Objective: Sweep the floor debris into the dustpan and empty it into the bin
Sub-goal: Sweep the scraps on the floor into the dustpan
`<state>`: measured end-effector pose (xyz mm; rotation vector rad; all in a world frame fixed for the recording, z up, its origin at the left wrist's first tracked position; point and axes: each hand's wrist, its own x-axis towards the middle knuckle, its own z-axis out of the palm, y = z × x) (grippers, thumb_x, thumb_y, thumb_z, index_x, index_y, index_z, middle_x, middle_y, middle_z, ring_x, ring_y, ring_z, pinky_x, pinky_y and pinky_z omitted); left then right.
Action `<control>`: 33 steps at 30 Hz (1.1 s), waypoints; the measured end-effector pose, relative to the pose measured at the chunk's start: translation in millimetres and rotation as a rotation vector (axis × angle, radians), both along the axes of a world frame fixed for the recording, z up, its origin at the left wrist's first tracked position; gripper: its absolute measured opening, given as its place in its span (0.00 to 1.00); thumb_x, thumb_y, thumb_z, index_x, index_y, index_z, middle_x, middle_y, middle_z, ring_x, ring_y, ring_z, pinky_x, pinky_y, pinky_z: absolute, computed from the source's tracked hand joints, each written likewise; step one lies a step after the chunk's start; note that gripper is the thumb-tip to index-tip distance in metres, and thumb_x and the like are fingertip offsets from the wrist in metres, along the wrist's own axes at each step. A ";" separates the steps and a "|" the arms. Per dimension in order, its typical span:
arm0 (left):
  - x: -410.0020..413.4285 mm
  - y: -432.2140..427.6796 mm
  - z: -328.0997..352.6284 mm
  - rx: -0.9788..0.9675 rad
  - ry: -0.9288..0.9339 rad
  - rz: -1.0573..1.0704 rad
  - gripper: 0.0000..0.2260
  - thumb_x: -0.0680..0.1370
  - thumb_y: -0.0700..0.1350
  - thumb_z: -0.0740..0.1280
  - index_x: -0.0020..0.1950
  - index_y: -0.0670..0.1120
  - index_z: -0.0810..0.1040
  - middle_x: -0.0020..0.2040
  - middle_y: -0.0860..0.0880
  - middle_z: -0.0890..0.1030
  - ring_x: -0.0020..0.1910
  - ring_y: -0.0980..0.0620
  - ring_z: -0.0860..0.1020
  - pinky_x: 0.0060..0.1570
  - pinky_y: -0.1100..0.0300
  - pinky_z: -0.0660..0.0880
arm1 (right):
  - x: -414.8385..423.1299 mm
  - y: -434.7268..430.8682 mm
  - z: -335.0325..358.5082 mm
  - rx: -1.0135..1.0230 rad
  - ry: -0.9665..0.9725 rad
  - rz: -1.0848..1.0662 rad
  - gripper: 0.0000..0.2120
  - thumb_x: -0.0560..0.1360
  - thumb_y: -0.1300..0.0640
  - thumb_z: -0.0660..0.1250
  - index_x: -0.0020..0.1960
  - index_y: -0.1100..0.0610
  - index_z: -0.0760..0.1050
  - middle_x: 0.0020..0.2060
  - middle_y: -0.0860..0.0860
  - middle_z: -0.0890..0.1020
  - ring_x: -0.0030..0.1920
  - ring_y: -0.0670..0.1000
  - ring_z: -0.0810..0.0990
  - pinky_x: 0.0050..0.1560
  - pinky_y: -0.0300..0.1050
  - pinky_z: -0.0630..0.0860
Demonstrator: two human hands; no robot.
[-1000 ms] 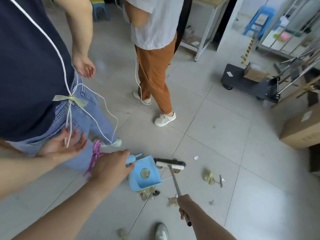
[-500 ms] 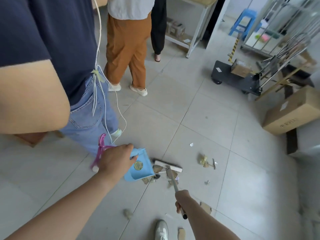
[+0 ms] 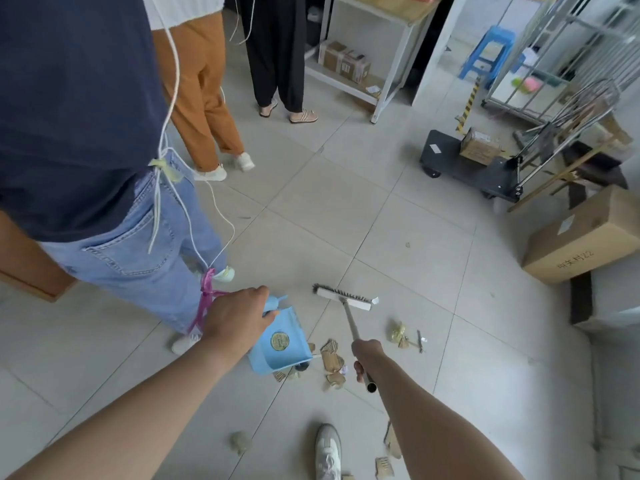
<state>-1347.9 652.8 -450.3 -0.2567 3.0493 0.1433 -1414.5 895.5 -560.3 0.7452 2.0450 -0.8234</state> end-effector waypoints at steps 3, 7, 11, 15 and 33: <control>-33.7 15.3 2.3 0.040 0.008 0.097 0.14 0.75 0.57 0.64 0.39 0.49 0.67 0.35 0.50 0.77 0.33 0.48 0.76 0.28 0.59 0.63 | -39.2 11.7 2.8 0.004 -0.017 0.043 0.10 0.74 0.64 0.55 0.54 0.67 0.68 0.27 0.56 0.71 0.26 0.52 0.68 0.36 0.46 0.68; -79.8 40.7 6.0 0.039 0.004 0.142 0.13 0.74 0.57 0.65 0.40 0.49 0.70 0.38 0.49 0.81 0.36 0.47 0.79 0.28 0.59 0.62 | -96.2 25.4 19.9 0.016 -0.038 0.146 0.05 0.75 0.65 0.54 0.49 0.65 0.66 0.24 0.56 0.71 0.20 0.51 0.69 0.28 0.38 0.67; -117.8 61.4 9.8 0.032 -0.004 0.143 0.12 0.75 0.57 0.64 0.45 0.48 0.73 0.41 0.48 0.82 0.39 0.47 0.81 0.30 0.59 0.65 | -148.8 26.8 36.4 -0.039 -0.023 0.180 0.01 0.74 0.65 0.56 0.44 0.63 0.64 0.22 0.55 0.69 0.18 0.50 0.67 0.27 0.38 0.66; -159.2 68.0 13.1 0.066 -0.015 0.153 0.13 0.76 0.56 0.64 0.48 0.47 0.74 0.43 0.47 0.82 0.42 0.46 0.81 0.33 0.58 0.69 | -193.8 13.0 47.8 -0.065 -0.016 0.179 0.05 0.71 0.66 0.54 0.45 0.64 0.67 0.15 0.52 0.68 0.19 0.50 0.65 0.28 0.39 0.64; -359.3 -2.4 -11.5 0.347 -0.199 0.294 0.08 0.71 0.54 0.68 0.44 0.51 0.73 0.39 0.55 0.77 0.42 0.53 0.78 0.55 0.49 0.70 | -426.8 -164.2 25.9 -0.096 -0.021 0.546 0.07 0.72 0.66 0.51 0.38 0.63 0.66 0.24 0.57 0.69 0.18 0.50 0.66 0.22 0.31 0.65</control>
